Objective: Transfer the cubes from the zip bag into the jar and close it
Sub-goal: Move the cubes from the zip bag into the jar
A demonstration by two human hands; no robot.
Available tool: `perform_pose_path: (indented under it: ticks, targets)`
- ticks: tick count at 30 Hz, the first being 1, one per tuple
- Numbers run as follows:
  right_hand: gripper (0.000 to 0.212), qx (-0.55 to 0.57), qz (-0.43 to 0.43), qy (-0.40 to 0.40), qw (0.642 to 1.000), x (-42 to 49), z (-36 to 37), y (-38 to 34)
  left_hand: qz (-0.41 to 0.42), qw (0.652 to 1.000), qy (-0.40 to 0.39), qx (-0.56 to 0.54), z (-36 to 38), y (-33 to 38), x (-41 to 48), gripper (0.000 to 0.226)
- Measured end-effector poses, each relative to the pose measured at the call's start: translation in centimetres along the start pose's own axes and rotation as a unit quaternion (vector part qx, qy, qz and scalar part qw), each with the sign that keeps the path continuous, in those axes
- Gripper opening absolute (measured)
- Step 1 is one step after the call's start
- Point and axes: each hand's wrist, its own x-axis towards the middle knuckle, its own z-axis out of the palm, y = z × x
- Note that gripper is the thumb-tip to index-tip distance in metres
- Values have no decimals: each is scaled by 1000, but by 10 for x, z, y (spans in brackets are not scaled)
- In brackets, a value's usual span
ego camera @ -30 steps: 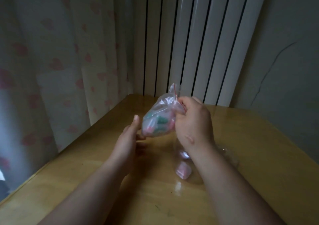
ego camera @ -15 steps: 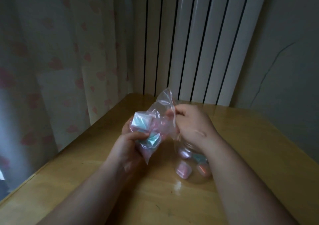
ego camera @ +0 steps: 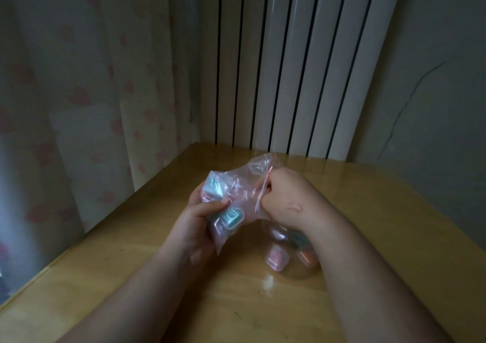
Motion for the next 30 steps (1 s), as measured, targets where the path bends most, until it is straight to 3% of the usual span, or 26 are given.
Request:
perform_pose_path:
  ticks: [4, 7, 10, 12, 17, 21, 25, 30]
  targets:
    - [13, 8, -6, -21, 1000, -2, -4, -4, 8, 1000, 5, 0, 2, 0, -1, 73]
    - [17, -21, -14, -26, 999, 2, -1, -6, 8, 1000, -5, -6, 1, 0, -1, 83]
    - [9, 12, -53, 19, 998, -2, -5, -7, 17, 999, -28, -18, -3, 0, -1, 78]
    - [16, 31, -56, 38, 997, -6, -14, -6, 24, 999, -42, -24, -4, 0, -1, 75]
    - [3, 59, -11, 83, 995, -5, -35, 6, 33, 998, -10, -50, -1, 0, -2, 66]
    - [18, 71, 51, 119, 989, -5, -46, 17, 49, 997, 14, -55, 1, 0, -1, 55]
    - [14, -3, 127, 88, 988, -7, -50, 20, 56, 996, 24, -60, 0, 1, -1, 56]
    - [10, -46, 154, 27, 987, -5, -47, 22, 58, 995, 34, -68, 3, 1, -1, 53]
